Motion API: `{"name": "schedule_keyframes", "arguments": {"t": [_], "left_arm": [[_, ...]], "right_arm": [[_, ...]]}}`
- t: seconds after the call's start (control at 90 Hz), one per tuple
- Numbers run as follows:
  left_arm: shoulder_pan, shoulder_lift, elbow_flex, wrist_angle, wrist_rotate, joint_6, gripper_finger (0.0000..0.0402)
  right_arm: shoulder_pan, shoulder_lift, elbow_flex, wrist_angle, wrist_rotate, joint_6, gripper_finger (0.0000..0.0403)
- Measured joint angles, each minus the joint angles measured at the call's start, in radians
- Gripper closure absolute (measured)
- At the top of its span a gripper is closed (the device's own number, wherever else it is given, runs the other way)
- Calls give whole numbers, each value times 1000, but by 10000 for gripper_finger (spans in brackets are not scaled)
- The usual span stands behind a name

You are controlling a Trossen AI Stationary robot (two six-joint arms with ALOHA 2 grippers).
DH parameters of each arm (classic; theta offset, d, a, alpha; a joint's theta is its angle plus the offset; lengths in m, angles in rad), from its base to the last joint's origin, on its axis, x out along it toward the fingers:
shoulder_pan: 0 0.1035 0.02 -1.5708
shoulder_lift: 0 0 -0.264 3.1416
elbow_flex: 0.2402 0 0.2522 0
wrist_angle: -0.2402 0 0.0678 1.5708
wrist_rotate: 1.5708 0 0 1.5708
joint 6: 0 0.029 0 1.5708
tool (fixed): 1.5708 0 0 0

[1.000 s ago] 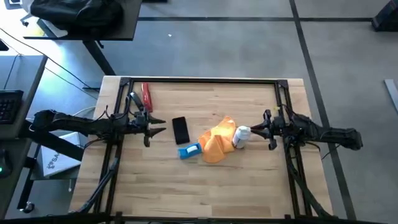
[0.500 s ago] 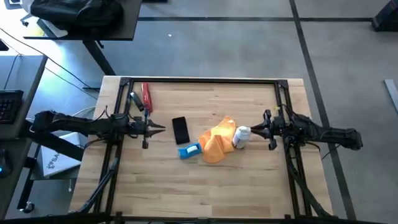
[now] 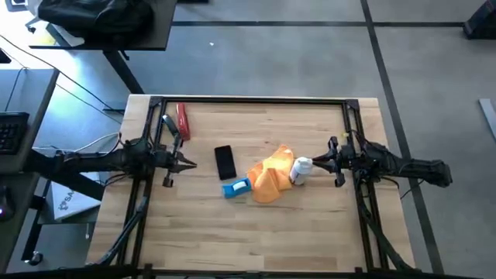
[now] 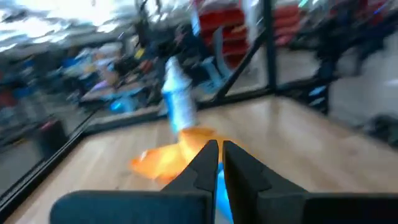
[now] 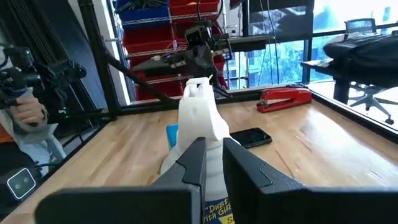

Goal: Apply microfiber cloth
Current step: Return to Home Position

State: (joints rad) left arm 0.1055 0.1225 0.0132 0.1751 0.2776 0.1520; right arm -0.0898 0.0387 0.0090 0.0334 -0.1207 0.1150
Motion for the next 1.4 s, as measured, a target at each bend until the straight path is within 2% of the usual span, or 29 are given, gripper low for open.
{"name": "schedule_keyframes", "arguments": {"t": [0.1, 0.278, 1.4], "left_arm": [[0, -13, 0, -2, -26, -37, 397], [0, -9, 0, -4, -85, 1, 397], [0, -9, 0, -3, -87, 16, 396]], "right_arm": [[0, 0, 0, 0, 0, -2, 380], [0, 0, 0, 0, 0, -1, 380], [0, 0, 0, 0, 0, 0, 380]]}}
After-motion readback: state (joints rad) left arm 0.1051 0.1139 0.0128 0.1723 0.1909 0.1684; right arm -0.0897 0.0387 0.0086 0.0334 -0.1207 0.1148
